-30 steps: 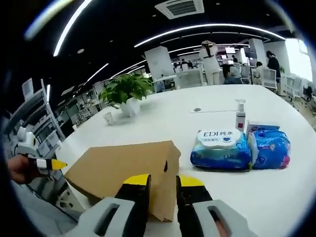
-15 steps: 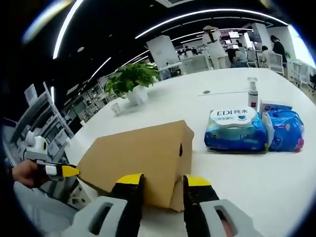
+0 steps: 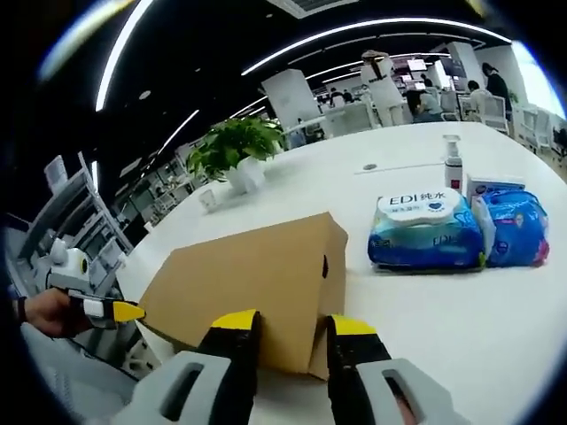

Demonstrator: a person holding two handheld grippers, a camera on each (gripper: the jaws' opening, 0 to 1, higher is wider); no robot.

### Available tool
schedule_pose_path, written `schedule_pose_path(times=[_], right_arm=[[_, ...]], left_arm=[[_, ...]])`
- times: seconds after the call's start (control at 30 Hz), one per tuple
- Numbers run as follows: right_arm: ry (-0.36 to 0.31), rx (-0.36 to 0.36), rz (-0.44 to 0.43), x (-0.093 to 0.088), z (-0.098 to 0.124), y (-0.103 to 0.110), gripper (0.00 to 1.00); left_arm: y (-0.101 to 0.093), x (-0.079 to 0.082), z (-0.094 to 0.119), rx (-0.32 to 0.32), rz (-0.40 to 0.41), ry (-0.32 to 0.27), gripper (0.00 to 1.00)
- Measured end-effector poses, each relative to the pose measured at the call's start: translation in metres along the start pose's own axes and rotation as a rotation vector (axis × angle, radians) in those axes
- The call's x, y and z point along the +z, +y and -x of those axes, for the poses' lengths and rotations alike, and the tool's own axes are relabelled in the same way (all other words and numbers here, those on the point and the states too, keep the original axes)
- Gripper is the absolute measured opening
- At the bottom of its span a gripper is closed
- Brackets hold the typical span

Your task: Operate the shoe box by opening the lid, removing the specified soft item, and placing it in the target area until the item is outside and the box remains undamaged.

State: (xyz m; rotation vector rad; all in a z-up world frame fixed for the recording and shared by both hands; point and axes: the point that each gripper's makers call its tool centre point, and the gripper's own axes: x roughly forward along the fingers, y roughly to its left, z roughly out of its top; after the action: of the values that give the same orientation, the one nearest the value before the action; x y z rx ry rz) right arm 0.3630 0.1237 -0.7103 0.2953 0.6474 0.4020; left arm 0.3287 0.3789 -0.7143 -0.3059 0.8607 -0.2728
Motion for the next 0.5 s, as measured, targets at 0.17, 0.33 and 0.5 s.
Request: schedule_pose_path(times=[0.17, 0.33, 0.5], right_arm=[[-0.006, -0.008, -0.001, 0.002, -0.004, 0.0, 0.26], [-0.014, -0.014, 0.002, 0.005, -0.008, -0.001, 0.26], [-0.035, -0.021, 0.001, 0.011, -0.015, -0.002, 0.26]], left_arm=[[0.001, 0.004, -0.003, -0.006, -0.008, 0.005, 0.4], [0.003, 0.011, -0.008, -0.007, -0.016, 0.013, 0.4], [0.006, 0.019, -0.015, -0.004, -0.023, 0.013, 0.4]])
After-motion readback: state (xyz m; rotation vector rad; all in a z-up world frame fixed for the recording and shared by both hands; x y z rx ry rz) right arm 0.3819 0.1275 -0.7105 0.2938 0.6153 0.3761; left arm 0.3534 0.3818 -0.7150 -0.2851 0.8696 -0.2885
